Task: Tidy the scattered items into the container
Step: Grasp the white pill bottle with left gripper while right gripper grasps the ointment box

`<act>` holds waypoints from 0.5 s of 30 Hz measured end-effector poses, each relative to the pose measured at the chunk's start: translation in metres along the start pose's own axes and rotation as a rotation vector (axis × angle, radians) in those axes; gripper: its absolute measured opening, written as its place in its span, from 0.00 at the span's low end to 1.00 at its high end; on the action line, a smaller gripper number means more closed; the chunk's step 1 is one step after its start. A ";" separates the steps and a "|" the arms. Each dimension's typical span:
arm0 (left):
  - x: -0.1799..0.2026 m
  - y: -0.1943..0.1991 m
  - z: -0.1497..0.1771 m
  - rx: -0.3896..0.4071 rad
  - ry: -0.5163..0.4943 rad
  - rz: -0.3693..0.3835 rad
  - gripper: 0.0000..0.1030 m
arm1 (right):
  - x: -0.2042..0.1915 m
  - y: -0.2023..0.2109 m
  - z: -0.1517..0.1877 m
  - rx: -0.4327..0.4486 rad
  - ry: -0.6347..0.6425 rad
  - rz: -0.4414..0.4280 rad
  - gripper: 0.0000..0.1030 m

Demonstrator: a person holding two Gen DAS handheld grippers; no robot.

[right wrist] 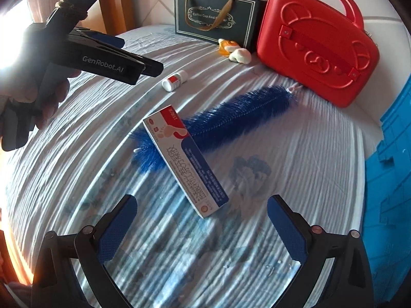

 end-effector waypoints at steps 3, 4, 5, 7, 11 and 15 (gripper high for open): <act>-0.003 -0.024 -0.002 -0.007 0.010 -0.013 0.98 | 0.001 -0.013 -0.002 -0.007 -0.018 -0.004 1.00; -0.005 -0.033 -0.003 -0.011 0.022 -0.015 0.97 | 0.002 -0.017 -0.003 -0.009 -0.020 -0.008 1.00; -0.008 -0.041 -0.004 -0.018 0.038 -0.013 0.96 | 0.002 -0.020 -0.004 -0.009 -0.024 -0.008 1.00; -0.013 -0.057 -0.005 -0.033 0.070 -0.002 0.93 | 0.002 -0.025 -0.005 -0.007 -0.029 -0.015 1.00; -0.017 -0.082 -0.006 -0.063 0.083 0.002 0.82 | 0.001 -0.037 -0.007 -0.013 -0.031 -0.026 0.98; -0.016 -0.097 -0.005 -0.089 0.080 0.019 0.78 | -0.001 -0.049 -0.011 -0.031 -0.027 -0.036 0.83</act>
Point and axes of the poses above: each gripper's, at about its wrist camera, not at the fingertips, and y roughly against the way its jaws point, x to its right, z to its underside, the point moved 5 cm from there along -y, roughly the way its jaws point
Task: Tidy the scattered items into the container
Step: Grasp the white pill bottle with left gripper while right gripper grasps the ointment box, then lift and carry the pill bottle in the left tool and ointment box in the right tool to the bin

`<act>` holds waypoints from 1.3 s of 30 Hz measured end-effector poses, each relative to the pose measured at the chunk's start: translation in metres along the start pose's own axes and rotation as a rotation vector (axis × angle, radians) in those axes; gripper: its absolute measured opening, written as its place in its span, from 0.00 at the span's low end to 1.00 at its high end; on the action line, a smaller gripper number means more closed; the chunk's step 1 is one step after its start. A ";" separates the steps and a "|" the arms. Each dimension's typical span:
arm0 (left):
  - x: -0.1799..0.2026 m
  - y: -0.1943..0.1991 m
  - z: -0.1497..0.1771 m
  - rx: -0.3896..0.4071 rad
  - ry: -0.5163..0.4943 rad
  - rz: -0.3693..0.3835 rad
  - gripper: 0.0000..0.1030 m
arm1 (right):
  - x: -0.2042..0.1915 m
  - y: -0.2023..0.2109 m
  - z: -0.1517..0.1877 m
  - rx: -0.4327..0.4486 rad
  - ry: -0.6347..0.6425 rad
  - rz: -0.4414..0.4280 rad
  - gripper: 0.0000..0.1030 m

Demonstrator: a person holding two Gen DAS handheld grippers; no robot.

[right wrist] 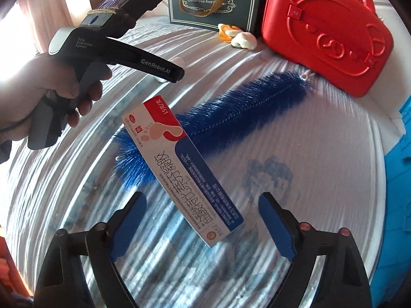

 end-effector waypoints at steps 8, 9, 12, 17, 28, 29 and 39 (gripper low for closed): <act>0.001 -0.003 0.003 -0.007 0.010 0.094 0.33 | -0.005 -0.011 -0.008 -0.019 -0.014 -0.034 0.61; 0.002 -0.001 0.003 -0.005 0.006 0.102 0.31 | -0.006 -0.011 -0.008 -0.019 -0.019 -0.041 0.57; 0.002 0.004 0.006 0.007 0.007 0.122 0.31 | -0.005 -0.011 -0.009 -0.020 -0.042 -0.065 0.51; 0.001 0.013 0.011 0.025 0.011 0.140 0.31 | -0.003 -0.007 -0.004 -0.014 -0.069 -0.064 0.46; 0.004 0.022 0.007 0.049 0.005 0.139 0.27 | -0.002 0.007 0.025 -0.036 -0.106 -0.088 0.42; 0.005 0.021 0.007 0.046 0.004 0.135 0.27 | -0.002 0.008 0.026 -0.035 -0.112 -0.090 0.42; 0.006 0.043 0.017 0.076 0.032 0.147 0.17 | -0.007 0.033 0.045 -0.021 -0.145 -0.106 0.40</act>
Point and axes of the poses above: each gripper's, at about its wrist camera, not at the fingertips, and y roughly against the way its jaws point, x to its right, z to its underside, the point moved 5 cm from there along -y, roughly the way its jaws point
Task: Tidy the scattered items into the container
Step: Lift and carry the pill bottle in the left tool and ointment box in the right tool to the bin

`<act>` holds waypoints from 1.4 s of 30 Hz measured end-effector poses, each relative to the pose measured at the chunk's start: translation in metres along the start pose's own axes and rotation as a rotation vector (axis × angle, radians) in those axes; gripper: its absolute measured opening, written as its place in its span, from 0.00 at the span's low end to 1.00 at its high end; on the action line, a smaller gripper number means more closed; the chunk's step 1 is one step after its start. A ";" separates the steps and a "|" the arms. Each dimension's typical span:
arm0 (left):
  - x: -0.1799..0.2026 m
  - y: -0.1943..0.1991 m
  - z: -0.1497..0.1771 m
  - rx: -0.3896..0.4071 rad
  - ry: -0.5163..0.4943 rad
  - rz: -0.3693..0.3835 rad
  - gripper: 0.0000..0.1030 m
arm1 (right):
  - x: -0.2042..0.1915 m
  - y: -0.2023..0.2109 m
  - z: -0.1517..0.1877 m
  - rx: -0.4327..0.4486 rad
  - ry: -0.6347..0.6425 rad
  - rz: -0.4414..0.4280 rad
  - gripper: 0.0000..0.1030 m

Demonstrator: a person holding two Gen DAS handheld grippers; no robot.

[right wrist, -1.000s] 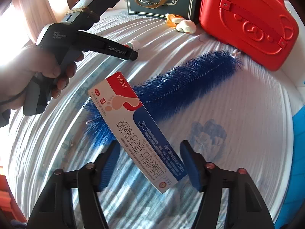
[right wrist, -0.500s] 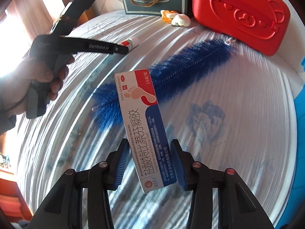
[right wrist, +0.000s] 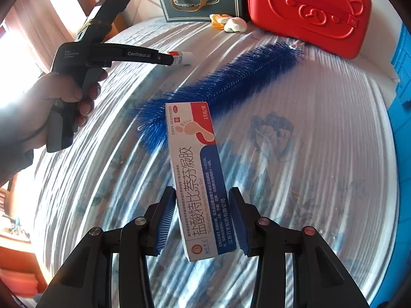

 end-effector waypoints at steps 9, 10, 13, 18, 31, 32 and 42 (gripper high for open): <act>0.009 0.007 0.011 0.011 -0.036 0.019 0.17 | -0.005 0.006 0.011 -0.002 -0.002 -0.007 0.40; 0.011 0.006 0.007 0.016 -0.047 0.012 0.17 | -0.005 0.006 0.012 -0.003 -0.003 -0.006 0.41; 0.010 -0.002 -0.003 0.007 -0.063 -0.001 0.18 | -0.005 0.006 0.016 -0.008 -0.012 -0.005 0.41; 0.013 -0.018 -0.013 -0.017 -0.083 0.015 0.44 | -0.004 0.006 0.021 -0.012 -0.027 0.000 0.41; 0.006 -0.045 -0.023 -0.055 -0.102 0.021 0.44 | 0.003 0.005 0.023 -0.012 -0.047 0.011 0.41; 0.007 -0.048 -0.023 -0.063 -0.106 0.024 0.44 | 0.003 0.005 0.023 -0.012 -0.048 0.011 0.41; 0.015 -0.040 -0.016 -0.049 -0.111 0.041 0.30 | 0.006 0.005 0.022 -0.011 -0.062 0.012 0.41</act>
Point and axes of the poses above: each gripper's, at about its wrist camera, not at the fingertips, and y roughly against the way its jaws point, x to its right, z to its underside, the point moved 5 cm from there along -y, roughly the way its jaws point
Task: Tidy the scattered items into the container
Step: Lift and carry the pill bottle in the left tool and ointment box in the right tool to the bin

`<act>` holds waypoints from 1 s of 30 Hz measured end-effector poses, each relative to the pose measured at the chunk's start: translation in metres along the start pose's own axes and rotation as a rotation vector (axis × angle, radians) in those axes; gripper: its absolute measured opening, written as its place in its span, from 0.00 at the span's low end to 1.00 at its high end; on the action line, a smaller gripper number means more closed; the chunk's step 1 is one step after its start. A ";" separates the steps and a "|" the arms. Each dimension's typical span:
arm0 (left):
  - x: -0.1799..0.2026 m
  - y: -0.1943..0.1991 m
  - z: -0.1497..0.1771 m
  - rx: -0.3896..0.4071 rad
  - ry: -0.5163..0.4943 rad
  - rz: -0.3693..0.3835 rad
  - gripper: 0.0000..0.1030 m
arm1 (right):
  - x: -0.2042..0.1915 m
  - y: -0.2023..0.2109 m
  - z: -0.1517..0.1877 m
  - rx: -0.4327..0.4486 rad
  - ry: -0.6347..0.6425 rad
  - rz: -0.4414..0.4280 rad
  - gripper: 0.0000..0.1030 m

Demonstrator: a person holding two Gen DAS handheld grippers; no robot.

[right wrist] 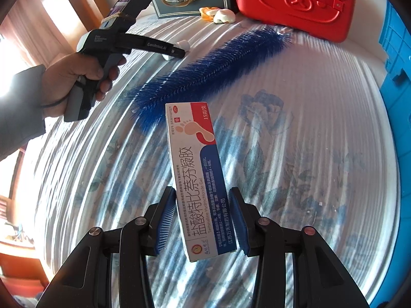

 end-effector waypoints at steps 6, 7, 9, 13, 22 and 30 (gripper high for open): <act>0.008 0.018 0.010 0.031 0.011 -0.001 0.27 | -0.003 0.004 -0.003 0.009 -0.007 0.000 0.41; 0.010 0.022 0.012 0.034 0.012 -0.002 0.26 | -0.003 0.004 -0.003 0.011 -0.006 -0.001 0.41; 0.013 0.028 0.015 0.036 0.007 -0.010 0.26 | -0.005 0.006 -0.003 0.013 -0.003 -0.002 0.41; 0.019 0.041 0.023 0.042 0.003 -0.013 0.26 | -0.009 0.012 -0.001 0.019 0.000 -0.003 0.41; 0.030 0.099 0.040 0.093 0.031 -0.017 0.26 | -0.015 0.040 0.007 0.042 0.001 0.003 0.41; 0.044 0.159 0.060 0.109 0.046 -0.087 0.26 | -0.024 0.075 0.014 0.071 0.029 0.011 0.41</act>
Point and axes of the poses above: each gripper's, at about its wrist camera, not at the fingertips, and y roughly against the way its jaws point, x to its right, z to its underside, the point moved 5 cm from there along -y, roughly the way its jaws point
